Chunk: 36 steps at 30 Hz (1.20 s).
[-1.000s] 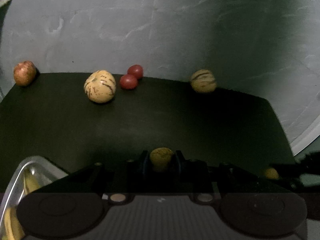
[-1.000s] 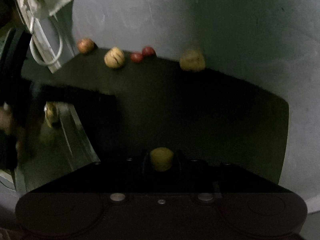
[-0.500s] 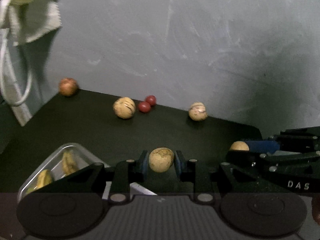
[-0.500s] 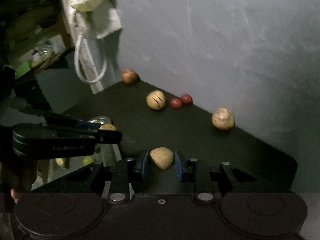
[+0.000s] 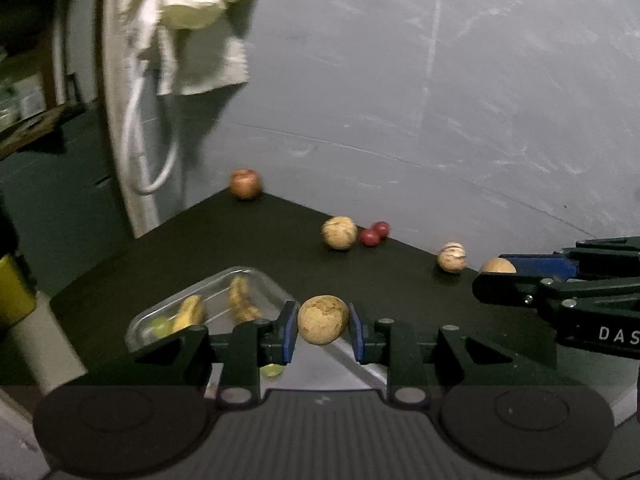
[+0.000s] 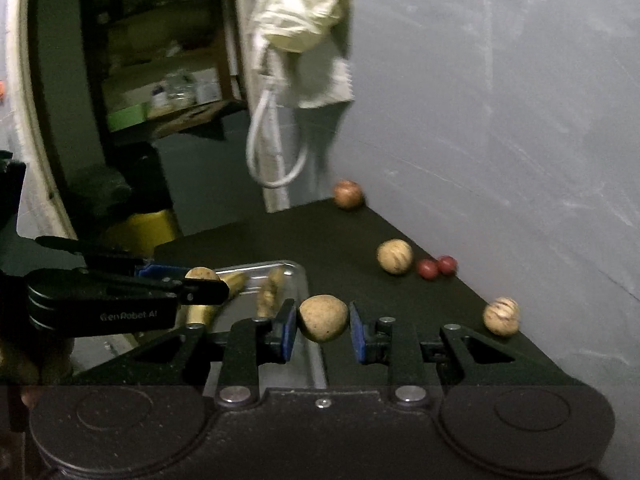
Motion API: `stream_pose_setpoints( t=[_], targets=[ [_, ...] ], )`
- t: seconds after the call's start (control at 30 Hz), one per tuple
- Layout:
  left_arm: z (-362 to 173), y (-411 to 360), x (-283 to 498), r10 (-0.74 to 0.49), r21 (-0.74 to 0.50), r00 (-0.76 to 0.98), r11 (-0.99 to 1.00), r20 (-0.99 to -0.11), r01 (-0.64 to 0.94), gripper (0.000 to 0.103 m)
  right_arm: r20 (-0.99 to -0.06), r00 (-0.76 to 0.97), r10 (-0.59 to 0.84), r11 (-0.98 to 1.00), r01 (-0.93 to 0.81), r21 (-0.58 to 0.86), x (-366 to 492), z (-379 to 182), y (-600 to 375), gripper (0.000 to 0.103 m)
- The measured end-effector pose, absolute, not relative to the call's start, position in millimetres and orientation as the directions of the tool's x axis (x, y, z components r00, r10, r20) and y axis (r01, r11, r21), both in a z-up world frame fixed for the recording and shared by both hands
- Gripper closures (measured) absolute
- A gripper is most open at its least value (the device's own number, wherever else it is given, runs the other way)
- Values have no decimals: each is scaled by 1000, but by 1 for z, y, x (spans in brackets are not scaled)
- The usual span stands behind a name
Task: Organize fruits
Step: 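Carry the tan fruits in both tools over the tray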
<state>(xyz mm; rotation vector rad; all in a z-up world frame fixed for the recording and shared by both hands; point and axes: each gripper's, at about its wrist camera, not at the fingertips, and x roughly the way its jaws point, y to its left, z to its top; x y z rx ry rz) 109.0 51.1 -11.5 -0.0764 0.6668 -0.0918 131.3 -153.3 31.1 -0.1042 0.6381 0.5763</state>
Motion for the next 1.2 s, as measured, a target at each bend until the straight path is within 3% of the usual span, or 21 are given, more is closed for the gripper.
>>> stream_pose_setpoints(
  t=[0.5, 1.2],
  targets=[
    [-22, 71, 64, -1, -128, 781, 987, -624, -101, 74, -607, 554, 570, 726, -685, 57, 114, 36, -117, 73],
    [-83, 106, 85, 25, -137, 684, 974, -729, -181, 74, -697, 479, 534, 721, -689, 79, 147, -7, -86, 73]
  ],
)
